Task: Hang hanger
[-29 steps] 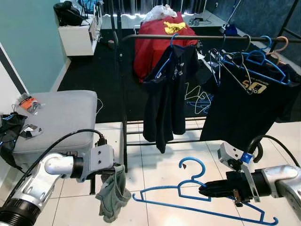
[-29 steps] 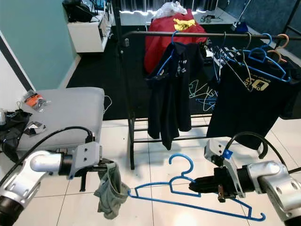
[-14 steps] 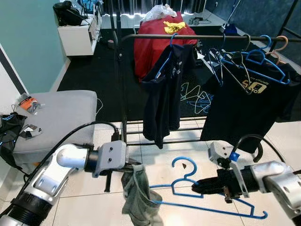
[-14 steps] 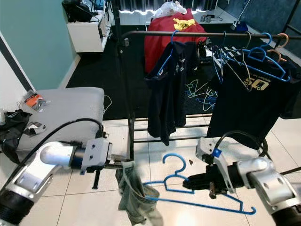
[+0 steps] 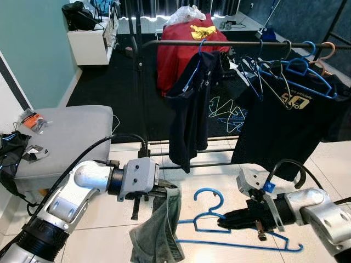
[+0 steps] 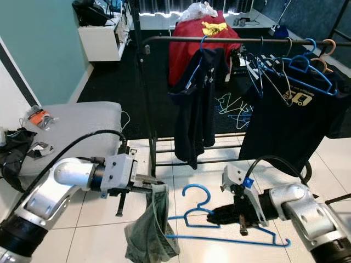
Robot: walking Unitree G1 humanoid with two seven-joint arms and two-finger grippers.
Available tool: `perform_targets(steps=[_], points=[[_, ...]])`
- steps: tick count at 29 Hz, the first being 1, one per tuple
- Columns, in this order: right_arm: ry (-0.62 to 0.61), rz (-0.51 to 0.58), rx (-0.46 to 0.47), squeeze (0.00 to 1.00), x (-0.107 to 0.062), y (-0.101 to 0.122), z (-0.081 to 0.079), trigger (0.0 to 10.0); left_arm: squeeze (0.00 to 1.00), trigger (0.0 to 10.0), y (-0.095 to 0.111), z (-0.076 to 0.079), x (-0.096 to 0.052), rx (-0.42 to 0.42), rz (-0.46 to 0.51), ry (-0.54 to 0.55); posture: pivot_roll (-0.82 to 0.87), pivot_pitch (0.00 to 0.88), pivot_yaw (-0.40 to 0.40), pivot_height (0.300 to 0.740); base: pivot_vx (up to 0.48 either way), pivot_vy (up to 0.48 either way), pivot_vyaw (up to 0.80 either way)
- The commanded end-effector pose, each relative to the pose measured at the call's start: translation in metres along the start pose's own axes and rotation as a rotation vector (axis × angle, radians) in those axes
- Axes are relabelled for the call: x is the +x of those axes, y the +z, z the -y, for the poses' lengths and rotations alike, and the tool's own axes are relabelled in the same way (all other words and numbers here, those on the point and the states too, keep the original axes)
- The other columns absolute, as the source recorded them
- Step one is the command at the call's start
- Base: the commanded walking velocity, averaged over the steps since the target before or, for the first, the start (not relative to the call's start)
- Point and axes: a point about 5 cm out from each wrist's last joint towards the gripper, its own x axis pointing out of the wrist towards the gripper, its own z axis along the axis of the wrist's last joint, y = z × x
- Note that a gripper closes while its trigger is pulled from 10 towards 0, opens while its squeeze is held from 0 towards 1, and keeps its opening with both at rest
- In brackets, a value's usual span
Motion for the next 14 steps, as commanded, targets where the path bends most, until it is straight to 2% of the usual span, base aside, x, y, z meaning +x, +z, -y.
perform_targets(steps=[1, 5, 10, 14], points=[[-0.026, 0.006, -0.024, 0.00, -0.002, 0.003, 0.003, 10.0, 0.00, 10.0, 0.002, 0.002, -0.001, 0.004, -0.004, -0.031, 0.02, 0.048, 0.005, 0.740, 0.000, 0.000, 0.00], [-0.019, -0.024, -0.013, 0.00, 0.000, 0.000, 0.002, 10.0, 0.00, 10.0, 0.003, 0.000, -0.003, 0.010, -0.017, -0.029, 0.02, 0.051, 0.004, 0.740, 0.000, 0.000, 0.00], [0.087, -0.163, 0.103, 0.00, -0.002, -0.021, -0.015, 10.0, 0.00, 10.0, -0.009, -0.019, -0.022, 0.052, -0.141, 0.055, 0.01, 0.049, 0.006, 0.740, 0.000, 0.000, 0.00], [0.123, -0.195, 0.152, 0.00, -0.007, -0.026, -0.020, 10.0, 0.00, 10.0, -0.010, -0.025, -0.027, 0.061, -0.165, 0.079, 0.01, 0.048, 0.007, 0.740, 0.000, 0.000, 0.00]])
